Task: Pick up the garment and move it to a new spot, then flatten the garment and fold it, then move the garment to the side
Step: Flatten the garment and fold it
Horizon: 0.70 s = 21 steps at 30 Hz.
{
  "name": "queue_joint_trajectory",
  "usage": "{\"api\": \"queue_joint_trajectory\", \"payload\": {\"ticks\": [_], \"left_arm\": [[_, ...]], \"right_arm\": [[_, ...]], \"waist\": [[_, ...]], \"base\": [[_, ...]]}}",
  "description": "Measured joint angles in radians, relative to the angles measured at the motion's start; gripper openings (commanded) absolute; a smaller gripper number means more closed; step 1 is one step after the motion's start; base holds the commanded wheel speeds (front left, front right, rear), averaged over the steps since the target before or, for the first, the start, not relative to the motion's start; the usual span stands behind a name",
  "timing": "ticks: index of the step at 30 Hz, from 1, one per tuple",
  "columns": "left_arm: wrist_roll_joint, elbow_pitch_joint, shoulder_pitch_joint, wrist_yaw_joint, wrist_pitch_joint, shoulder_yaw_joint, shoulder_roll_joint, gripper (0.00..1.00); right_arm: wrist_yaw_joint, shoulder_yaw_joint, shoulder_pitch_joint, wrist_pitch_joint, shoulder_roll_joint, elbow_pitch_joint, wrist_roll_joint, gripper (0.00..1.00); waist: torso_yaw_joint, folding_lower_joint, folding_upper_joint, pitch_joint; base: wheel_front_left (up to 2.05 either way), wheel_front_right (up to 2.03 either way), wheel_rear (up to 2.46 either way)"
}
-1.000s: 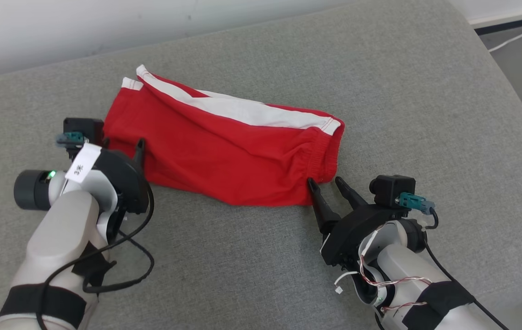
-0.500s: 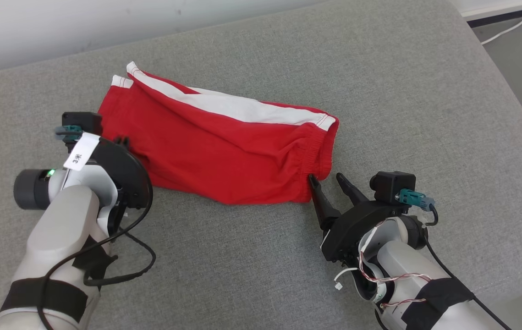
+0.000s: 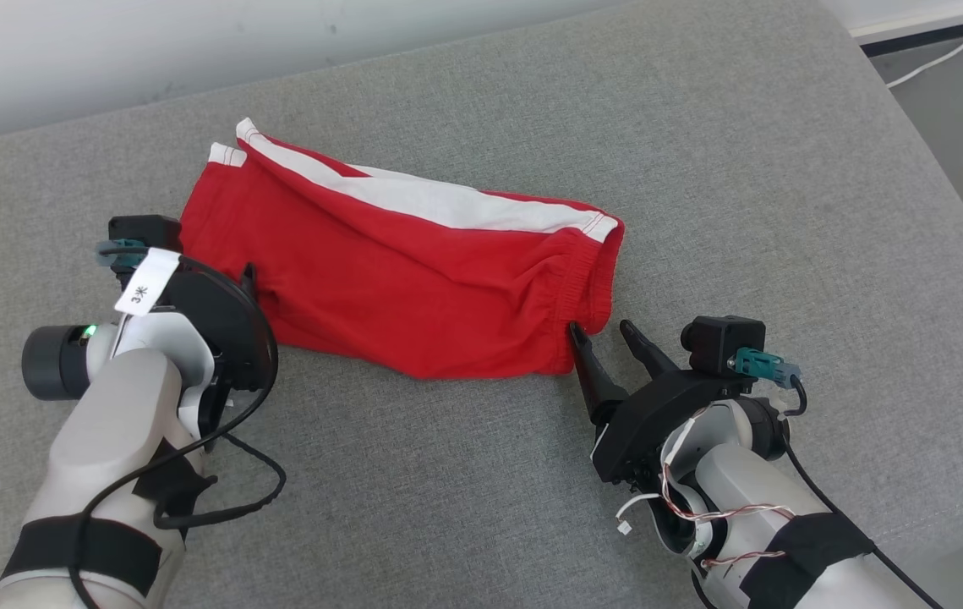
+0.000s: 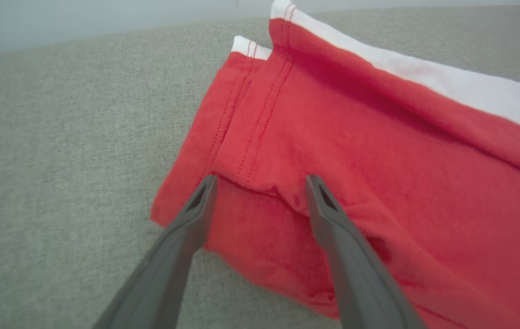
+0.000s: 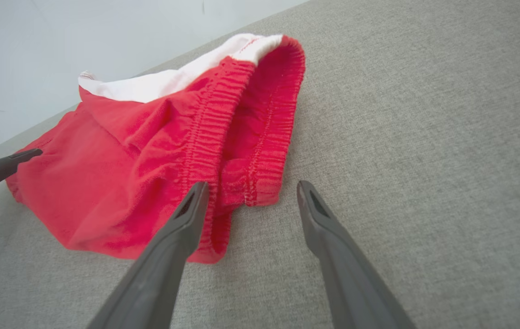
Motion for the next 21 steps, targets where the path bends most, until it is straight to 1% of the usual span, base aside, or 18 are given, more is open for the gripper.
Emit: {"api": "queue_joint_trajectory", "payload": {"ticks": [12,13,14,16,17,18,21], "left_arm": [[-0.029,0.015,-0.014,-0.001,0.009,0.020,-0.001,1.00],[-0.029,0.015,-0.018,-0.001,0.009,0.022,0.000,0.93],[-0.029,0.015,-0.020,-0.001,0.009,0.023,0.000,0.80],[-0.029,0.018,-0.022,-0.001,0.009,0.021,-0.002,0.46],[-0.029,0.019,-0.024,-0.001,0.009,0.019,-0.002,0.42],[-0.029,0.021,-0.029,-0.001,0.010,0.017,-0.002,0.00],[-0.028,0.021,-0.043,-0.002,0.016,0.007,-0.005,0.00]], "right_arm": [[0.000,-0.003,0.000,0.014,0.002,-0.010,-0.017,1.00],[0.000,-0.003,0.000,0.016,0.002,-0.012,-0.017,1.00],[0.000,-0.005,-0.001,0.016,0.002,-0.013,-0.018,1.00],[0.000,-0.012,-0.001,0.016,0.002,-0.013,-0.018,1.00],[0.000,-0.016,-0.001,0.016,0.002,-0.013,-0.018,1.00],[0.000,-0.019,0.000,0.016,0.002,-0.013,-0.018,1.00],[0.000,-0.034,0.000,0.014,0.003,-0.013,-0.018,1.00]], "waist": [[-0.010,0.0000,0.0000,0.015],[-0.012,0.0000,0.0000,0.017],[-0.015,0.0000,0.0000,0.019],[-0.018,0.0000,0.0000,0.023],[-0.019,0.0001,0.0001,0.024],[-0.019,0.0000,0.0001,0.025],[-0.015,0.0000,0.0000,0.028]], "base": [[0.00,0.00,0.00],[0.00,0.00,0.00],[0.00,0.00,0.00],[0.00,0.00,0.00],[0.00,0.00,0.00],[0.00,0.00,0.00],[0.00,0.00,0.00]]}}
